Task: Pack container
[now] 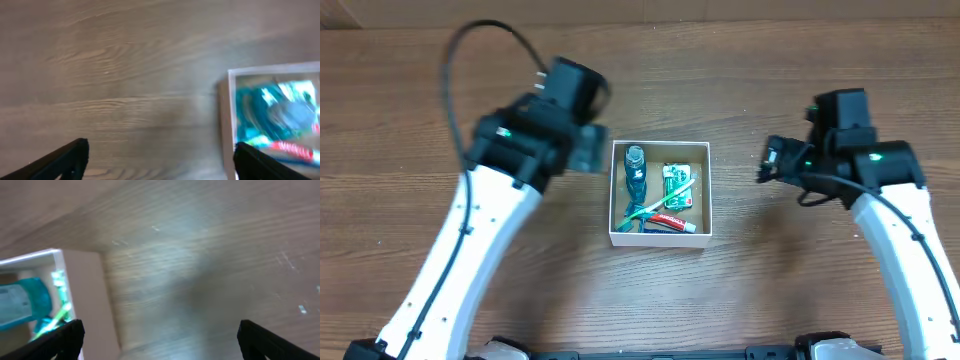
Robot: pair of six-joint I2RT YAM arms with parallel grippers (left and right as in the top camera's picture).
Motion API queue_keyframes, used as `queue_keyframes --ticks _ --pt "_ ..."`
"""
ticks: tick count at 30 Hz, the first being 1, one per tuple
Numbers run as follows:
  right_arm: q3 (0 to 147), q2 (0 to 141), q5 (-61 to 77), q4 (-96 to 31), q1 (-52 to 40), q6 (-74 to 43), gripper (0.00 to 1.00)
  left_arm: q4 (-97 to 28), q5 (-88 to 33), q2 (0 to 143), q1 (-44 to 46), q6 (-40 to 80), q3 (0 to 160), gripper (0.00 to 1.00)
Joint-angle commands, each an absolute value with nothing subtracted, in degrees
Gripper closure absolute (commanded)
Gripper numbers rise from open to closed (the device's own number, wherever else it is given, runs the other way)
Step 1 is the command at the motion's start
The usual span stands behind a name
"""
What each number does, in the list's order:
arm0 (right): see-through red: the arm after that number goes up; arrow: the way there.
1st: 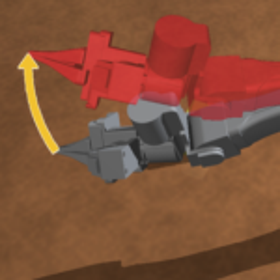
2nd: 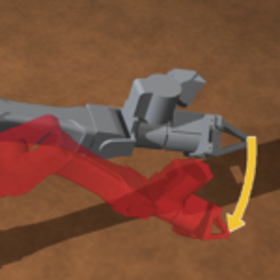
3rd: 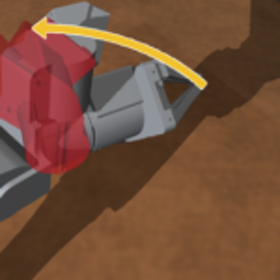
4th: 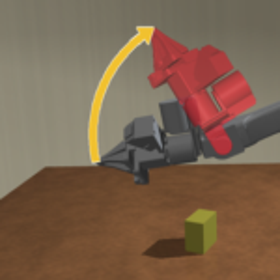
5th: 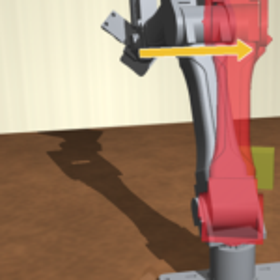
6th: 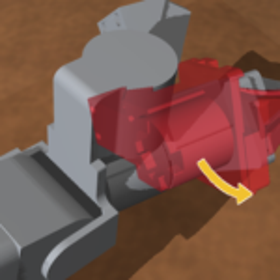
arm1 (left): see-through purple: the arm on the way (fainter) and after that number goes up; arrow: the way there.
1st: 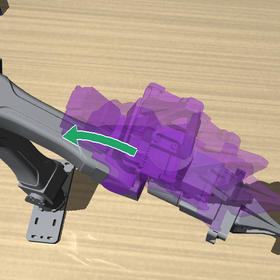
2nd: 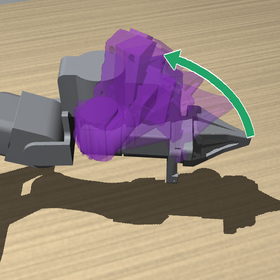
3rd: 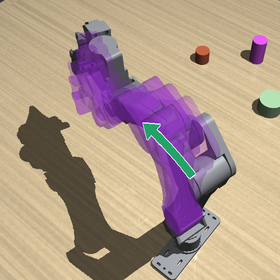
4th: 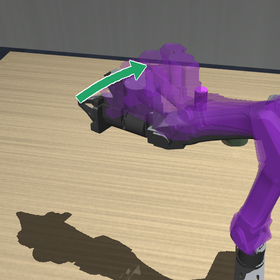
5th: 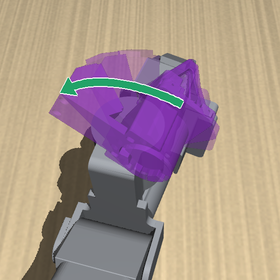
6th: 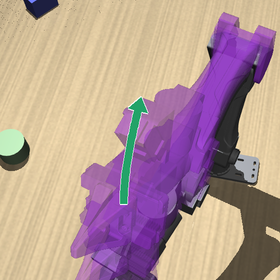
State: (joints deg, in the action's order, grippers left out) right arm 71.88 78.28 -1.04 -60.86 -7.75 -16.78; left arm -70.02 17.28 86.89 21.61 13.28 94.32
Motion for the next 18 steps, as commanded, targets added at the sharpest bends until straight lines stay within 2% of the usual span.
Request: queue_keyframes --ticks 1,4,7,11,18 --pt "72.2 79.2 -2.9 -55.2 -11.1 -16.4 0.0 -67.4 7.0 86.0 11.6 15.4 95.0 0.04" --pt "72.8 82.8 -2.9 -50.5 -11.3 -15.5 0.0 -65.3 -1.0 86.9 3.9 15.5 95.0 0.0" --pt "72.8 84.8 -2.9 -43.5 -11.2 -14.9 0.0 -64.9 -1.5 87.7 -0.5 15.9 95.0 0.0" --pt "72.8 84.5 -2.9 -40.0 -11.2 -14.7 0.0 -63.2 -1.5 87.7 -1.1 15.8 95.0 0.0" --pt "72.8 77.1 -3.0 -45.4 -11.2 -15.0 0.0 -67.9 -1.3 84.1 0.0 8.5 94.1 0.0"
